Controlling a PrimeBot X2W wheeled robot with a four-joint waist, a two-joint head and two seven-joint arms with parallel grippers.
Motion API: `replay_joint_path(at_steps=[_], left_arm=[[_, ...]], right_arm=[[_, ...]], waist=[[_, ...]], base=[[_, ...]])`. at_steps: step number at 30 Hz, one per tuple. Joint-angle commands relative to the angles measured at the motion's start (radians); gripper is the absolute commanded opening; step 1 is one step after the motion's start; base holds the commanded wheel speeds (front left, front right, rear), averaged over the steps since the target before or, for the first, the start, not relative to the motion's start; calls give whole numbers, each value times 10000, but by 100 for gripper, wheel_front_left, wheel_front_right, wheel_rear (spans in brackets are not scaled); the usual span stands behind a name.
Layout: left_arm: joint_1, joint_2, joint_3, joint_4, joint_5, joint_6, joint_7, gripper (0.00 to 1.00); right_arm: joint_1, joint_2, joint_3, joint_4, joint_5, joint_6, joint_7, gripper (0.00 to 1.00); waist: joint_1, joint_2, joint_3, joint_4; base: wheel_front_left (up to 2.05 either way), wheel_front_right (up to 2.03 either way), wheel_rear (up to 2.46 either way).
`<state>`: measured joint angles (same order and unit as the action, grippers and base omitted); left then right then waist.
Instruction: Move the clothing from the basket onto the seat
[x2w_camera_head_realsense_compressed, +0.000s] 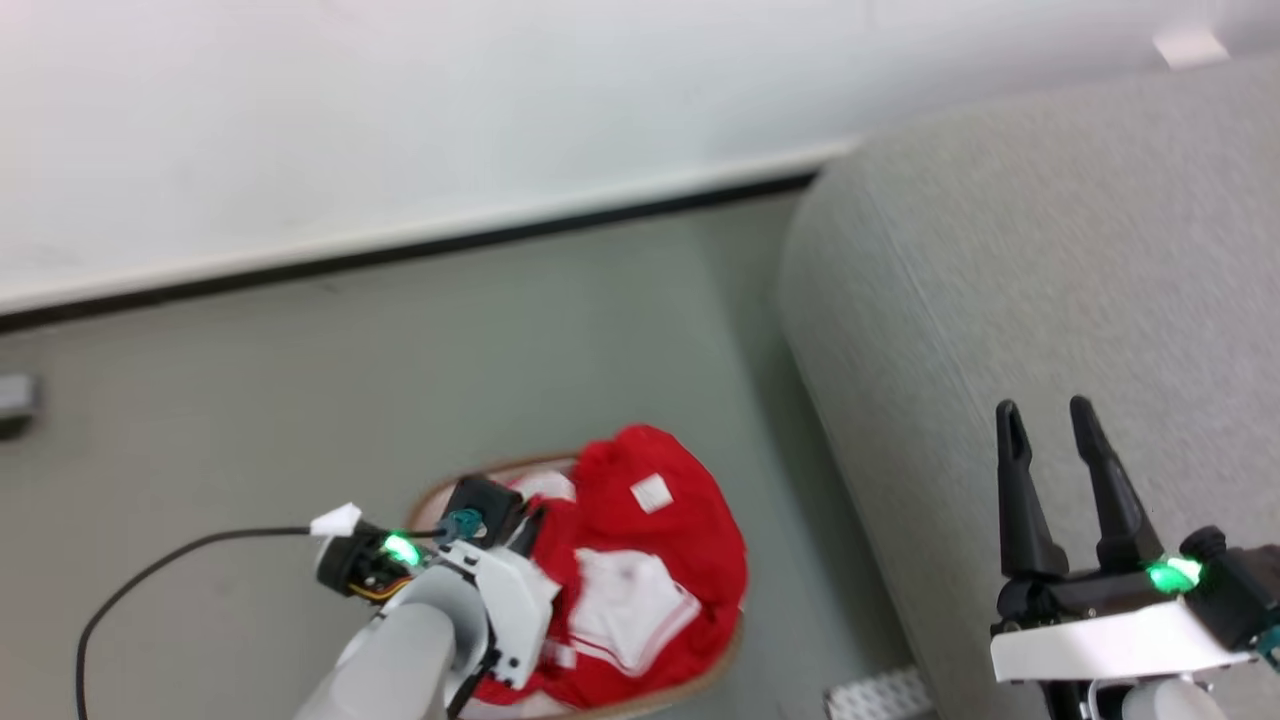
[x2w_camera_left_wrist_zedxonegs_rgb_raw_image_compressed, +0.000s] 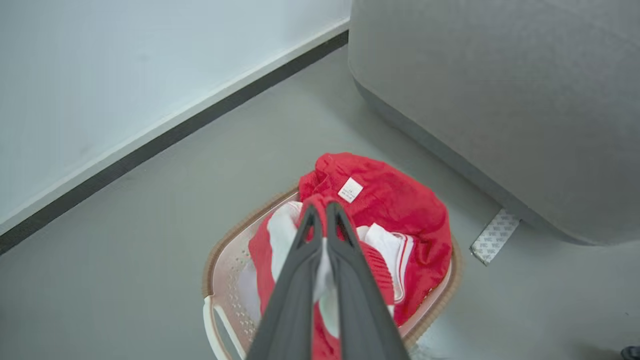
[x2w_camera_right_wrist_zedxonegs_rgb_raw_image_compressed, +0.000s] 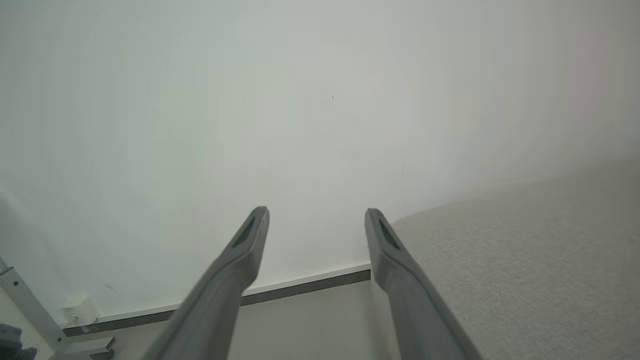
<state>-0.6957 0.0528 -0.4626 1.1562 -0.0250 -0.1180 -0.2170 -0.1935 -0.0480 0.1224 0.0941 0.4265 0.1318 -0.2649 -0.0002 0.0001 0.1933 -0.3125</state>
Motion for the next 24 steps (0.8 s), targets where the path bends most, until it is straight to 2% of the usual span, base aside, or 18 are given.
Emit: replay_joint_path(at_steps=[1,8,12,15,24], left_arm=[[245,-25,-114,-290,-365,-52,-175,0],[456,-13,-1011,-2320,-2935,-127,-412,0],[228,-5,-1117,-3385,-4123,-131,-459,0],[-13,2,-1084,-4112,-4644,-132,-476,0],[-533,116,-893,-6337,-4914,-100,-377,0]], right_arm=[[216,-42,15,19,123,-21,8,100],[599,-45,182,165,92,-21,8,100],[826,-39,215,193,128,-21,8,100],[951,-51,371,252,69,-21,8,100],[1056,-173,606,447,-228,-21,8,100]], waist=[[2,-1,-988,885],[2,-1,-1637,1372],[2,-1,-1889,1618],[2,-1,-1943,1768],[2,-1,-2171,2166]], base=[[0,0,0],[0,0,0],[0,0,0],[0,0,0],[0,0,0]])
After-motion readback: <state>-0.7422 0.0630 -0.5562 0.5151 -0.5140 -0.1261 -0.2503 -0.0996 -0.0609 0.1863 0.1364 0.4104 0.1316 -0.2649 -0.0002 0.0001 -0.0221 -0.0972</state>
